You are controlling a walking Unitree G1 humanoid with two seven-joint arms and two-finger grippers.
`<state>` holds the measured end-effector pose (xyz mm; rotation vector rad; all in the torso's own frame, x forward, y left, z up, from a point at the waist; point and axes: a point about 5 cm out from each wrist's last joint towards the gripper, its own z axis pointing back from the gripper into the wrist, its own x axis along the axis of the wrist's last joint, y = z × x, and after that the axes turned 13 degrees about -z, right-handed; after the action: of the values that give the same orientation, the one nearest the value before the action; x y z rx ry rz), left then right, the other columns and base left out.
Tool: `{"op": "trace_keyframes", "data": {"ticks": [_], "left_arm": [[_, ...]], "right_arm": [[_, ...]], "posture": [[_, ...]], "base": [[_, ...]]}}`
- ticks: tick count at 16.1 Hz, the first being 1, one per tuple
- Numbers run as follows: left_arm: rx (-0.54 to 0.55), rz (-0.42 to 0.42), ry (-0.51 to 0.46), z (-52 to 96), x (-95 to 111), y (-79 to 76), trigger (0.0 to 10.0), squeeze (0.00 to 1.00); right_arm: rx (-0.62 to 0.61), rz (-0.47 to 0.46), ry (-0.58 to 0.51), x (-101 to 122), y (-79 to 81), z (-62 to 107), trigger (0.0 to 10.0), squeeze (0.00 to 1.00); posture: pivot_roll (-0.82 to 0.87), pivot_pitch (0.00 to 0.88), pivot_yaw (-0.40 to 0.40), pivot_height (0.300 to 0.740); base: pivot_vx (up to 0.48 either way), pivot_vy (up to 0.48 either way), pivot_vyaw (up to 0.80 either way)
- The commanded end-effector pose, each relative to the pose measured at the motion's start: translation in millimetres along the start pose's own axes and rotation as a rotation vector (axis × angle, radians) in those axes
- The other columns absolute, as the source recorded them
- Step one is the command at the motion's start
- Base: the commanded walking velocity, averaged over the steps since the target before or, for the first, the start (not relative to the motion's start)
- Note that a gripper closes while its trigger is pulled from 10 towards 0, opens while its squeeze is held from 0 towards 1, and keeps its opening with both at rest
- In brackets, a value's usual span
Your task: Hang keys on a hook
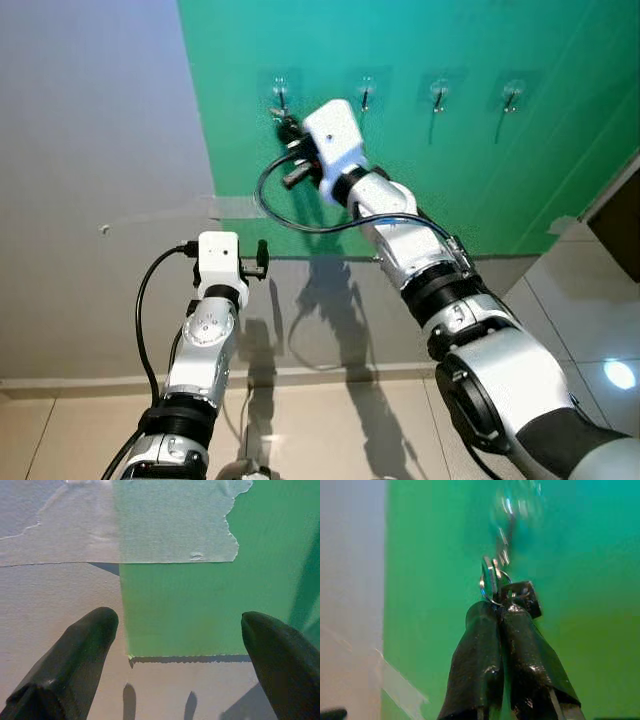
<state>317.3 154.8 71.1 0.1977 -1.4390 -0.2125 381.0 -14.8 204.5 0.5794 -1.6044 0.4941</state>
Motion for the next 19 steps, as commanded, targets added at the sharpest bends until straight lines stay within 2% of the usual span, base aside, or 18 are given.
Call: {"op": "trace_keyframes", "data": {"ticks": [1, 5, 9, 11, 14, 18, 19], "left_arm": [[-0.017, -0.009, -0.002, -1.6, 3.0, -2.7, 10.0, 0.00], [-0.014, -0.011, 0.003, 0.9, 0.8, -1.6, 10.0, 0.00], [-0.016, -0.013, 0.006, 0.4, 0.8, -2.1, 10.0, 0.00], [-0.016, -0.014, 0.007, 0.1, 1.2, -1.8, 10.0, 0.00], [-0.015, -0.013, 0.009, 1.0, 0.6, -1.9, 10.0, 0.00], [-0.008, -0.011, 0.006, 0.4, 1.1, 0.3, 10.0, 0.00], [-0.008, -0.011, 0.003, -0.6, 2.2, 0.8, 10.0, 0.00]], "right_arm": [[-0.081, -0.038, 0.021, -3.3, -14.1, 3.8, 10.0, 0.00], [-0.117, -0.079, 0.105, -31.2, -13.9, 12.2, 10.0, 0.00], [-0.060, -0.080, 0.106, -30.7, -4.6, 9.5, 10.0, 0.00], [0.043, -0.055, 0.096, -25.1, 6.0, 7.0, 10.0, 0.00], [0.092, -0.050, 0.044, -12.9, 9.5, 5.1, 10.0, 0.00], [0.162, -0.191, -0.073, 17.6, 12.0, 1.7, 10.0, 0.00], [0.221, -0.248, -0.087, 28.4, 15.1, 0.9, 10.0, 0.00]], "posture": [[0.02, 0.000, -0.027, 0.740], [0.02, 0.000, -0.025, 0.740], [0.01, 0.000, -0.019, 0.740], [0.01, 0.000, -0.020, 0.740], [0.01, 0.000, -0.020, 0.740], [0.01, 0.000, -0.022, 0.740], [0.01, 0.000, -0.021, 0.740]], "base": [[0.000, 0.000, 0.00], [0.000, 0.000, 0.00], [0.000, 0.000, 0.00], [0.000, 0.000, 0.00], [0.000, 0.000, 0.00], [0.000, 0.000, 0.00], [0.000, 0.000, 0.00]]}}
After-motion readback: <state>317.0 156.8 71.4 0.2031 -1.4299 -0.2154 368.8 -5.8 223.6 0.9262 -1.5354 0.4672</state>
